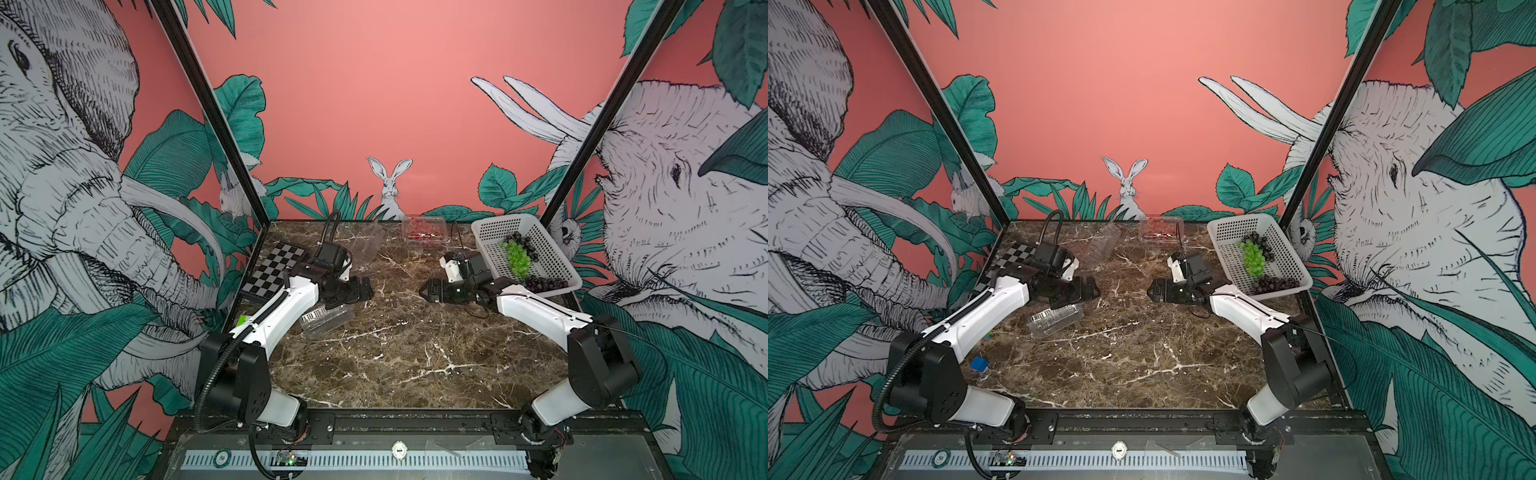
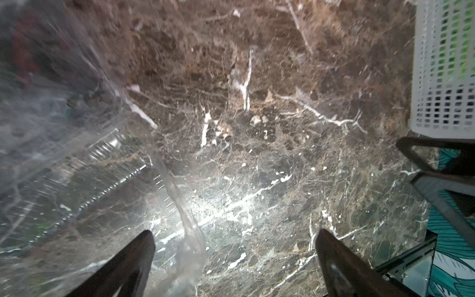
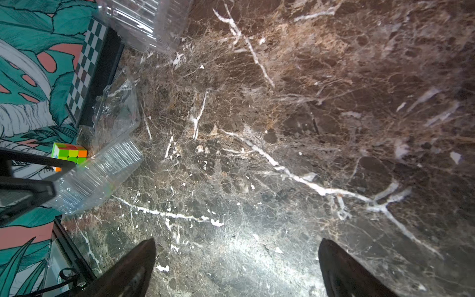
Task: Pack grapes into containers
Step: Move the packing box to the center of the board.
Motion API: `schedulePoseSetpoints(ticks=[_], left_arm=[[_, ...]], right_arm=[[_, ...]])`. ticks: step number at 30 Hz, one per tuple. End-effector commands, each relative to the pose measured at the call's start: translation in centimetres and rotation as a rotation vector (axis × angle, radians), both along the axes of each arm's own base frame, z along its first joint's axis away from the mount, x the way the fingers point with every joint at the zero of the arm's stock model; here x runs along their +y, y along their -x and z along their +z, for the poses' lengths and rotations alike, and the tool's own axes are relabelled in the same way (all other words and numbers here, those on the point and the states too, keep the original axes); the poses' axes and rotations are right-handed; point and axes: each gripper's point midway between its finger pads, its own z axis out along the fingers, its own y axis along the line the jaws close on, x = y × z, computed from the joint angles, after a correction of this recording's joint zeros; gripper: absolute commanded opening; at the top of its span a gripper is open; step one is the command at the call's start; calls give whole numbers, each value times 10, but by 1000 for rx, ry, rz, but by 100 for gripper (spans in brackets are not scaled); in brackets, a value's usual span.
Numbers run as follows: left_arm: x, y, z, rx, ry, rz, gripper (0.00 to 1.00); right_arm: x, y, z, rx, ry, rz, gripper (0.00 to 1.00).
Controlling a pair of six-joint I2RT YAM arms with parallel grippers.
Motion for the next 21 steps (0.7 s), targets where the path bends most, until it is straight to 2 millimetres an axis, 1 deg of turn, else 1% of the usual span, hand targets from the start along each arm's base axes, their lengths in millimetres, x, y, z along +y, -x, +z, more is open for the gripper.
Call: schedulePoseSetpoints(ticks=[1, 3, 8, 12, 15, 17, 21], left_arm=[[-8, 7, -8, 14, 58, 9, 99], [-13, 10, -14, 17, 76, 14, 99], [-34, 12, -24, 7, 122, 18, 99], [-57, 8, -31, 5, 163, 3, 99], [-74, 3, -33, 0, 165, -27, 99], [-84, -4, -32, -8, 175, -40, 99], [-112, -21, -27, -39, 201, -74, 99]], right_arm=[[-4, 7, -2, -8, 33, 0, 98], [-4, 9, -5, 0, 33, -6, 98], [-3, 10, -16, 39, 30, -17, 98], [-1, 7, -21, 56, 14, -35, 98], [-3, 2, -23, 60, 12, -58, 96], [-4, -1, -22, 57, 10, -69, 94], [-20, -6, -26, 74, 19, -112, 91]])
